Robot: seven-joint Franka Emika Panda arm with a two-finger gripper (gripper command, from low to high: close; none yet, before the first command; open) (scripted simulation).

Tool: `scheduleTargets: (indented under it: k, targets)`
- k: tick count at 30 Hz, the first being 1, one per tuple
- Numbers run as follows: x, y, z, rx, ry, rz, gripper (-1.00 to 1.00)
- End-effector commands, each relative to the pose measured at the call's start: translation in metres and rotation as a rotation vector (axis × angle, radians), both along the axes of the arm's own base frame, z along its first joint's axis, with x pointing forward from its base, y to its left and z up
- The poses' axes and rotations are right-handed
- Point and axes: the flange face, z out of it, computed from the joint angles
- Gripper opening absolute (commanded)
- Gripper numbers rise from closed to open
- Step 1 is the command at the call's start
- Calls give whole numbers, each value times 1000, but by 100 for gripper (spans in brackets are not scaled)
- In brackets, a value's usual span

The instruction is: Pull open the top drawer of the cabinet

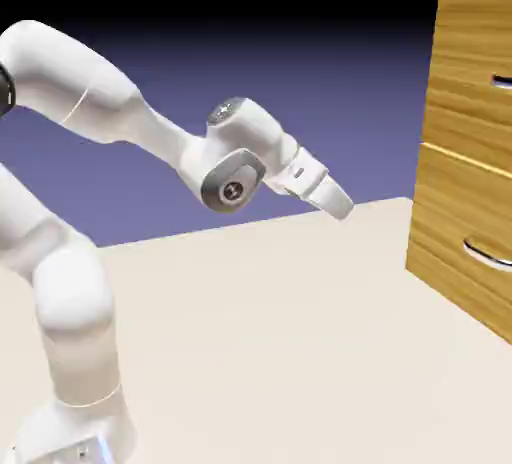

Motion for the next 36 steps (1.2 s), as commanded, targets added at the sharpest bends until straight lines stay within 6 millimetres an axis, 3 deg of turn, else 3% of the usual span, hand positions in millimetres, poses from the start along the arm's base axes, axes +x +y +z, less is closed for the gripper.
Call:
scheduleTargets:
  k: [1, 11, 22, 29, 36]
  targets:
    - [9, -5, 7, 36, -12, -24, 0]
    - [94, -53, 63, 376, -128, -260, 0]
    - [174, -96, 95, 705, -269, -490, 0]
    - [218, -104, 106, 896, -368, -598, 0]
    - [258, -93, 114, 1078, -464, -660, 0]
